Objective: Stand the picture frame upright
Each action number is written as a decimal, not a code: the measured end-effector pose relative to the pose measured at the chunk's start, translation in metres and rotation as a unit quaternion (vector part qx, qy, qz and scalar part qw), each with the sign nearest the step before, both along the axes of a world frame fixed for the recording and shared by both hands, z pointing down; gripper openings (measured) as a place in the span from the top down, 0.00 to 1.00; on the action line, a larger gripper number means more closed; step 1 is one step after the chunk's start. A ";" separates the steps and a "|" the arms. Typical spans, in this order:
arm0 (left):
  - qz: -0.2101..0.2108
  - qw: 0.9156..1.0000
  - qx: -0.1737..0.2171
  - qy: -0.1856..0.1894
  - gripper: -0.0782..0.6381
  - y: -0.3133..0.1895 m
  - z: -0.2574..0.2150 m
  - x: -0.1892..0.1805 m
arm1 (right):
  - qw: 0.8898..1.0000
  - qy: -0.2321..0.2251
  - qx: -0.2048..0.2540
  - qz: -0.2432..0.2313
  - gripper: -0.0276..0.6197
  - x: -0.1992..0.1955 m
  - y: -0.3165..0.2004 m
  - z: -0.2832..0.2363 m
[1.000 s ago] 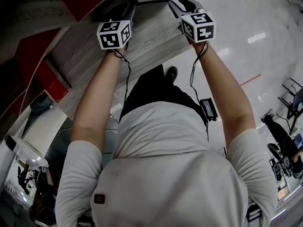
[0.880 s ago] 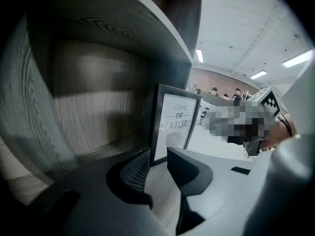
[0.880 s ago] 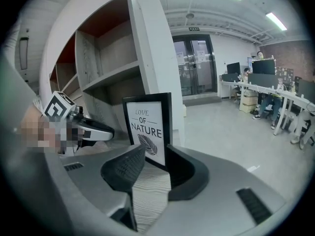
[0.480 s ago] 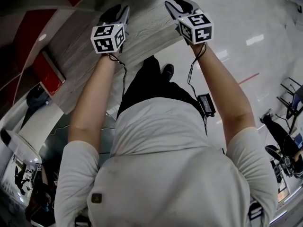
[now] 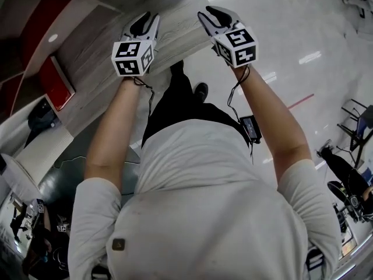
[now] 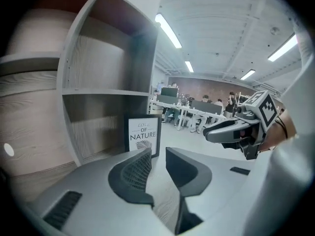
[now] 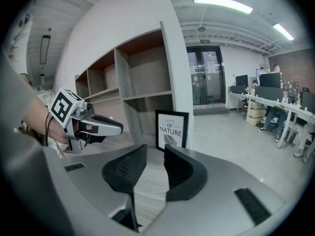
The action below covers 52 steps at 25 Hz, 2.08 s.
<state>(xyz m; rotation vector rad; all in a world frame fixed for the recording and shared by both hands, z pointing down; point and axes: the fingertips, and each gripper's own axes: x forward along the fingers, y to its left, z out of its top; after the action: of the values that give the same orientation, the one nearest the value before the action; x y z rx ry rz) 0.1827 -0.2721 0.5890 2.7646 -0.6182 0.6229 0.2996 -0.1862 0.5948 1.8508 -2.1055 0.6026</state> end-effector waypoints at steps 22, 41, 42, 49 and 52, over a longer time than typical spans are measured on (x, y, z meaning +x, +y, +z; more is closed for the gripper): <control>0.003 0.995 0.051 0.090 0.87 0.121 -0.144 -0.028 | 0.993 0.037 0.110 -0.023 0.93 -0.047 0.119 -0.148; -0.022 0.988 0.083 0.130 0.87 0.168 -0.211 -0.066 | 0.988 0.032 0.150 -0.031 0.93 -0.071 0.150 -0.199; -0.024 0.987 0.084 0.132 0.87 0.166 -0.214 -0.072 | 0.988 0.030 0.151 -0.030 0.93 -0.074 0.149 -0.200; -0.021 0.986 0.092 0.139 0.87 0.163 -0.231 -0.108 | 0.987 0.026 0.158 -0.027 0.93 -0.097 0.158 -0.215; -0.015 0.985 0.094 0.142 0.87 0.165 -0.235 -0.124 | 0.986 0.030 0.159 -0.025 0.93 -0.112 0.164 -0.221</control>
<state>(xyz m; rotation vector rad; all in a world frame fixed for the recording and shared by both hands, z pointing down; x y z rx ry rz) 0.0585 -0.1068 0.3539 2.9334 -0.6811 0.1630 0.1877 -0.0226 0.3742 1.9400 -2.3079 0.2027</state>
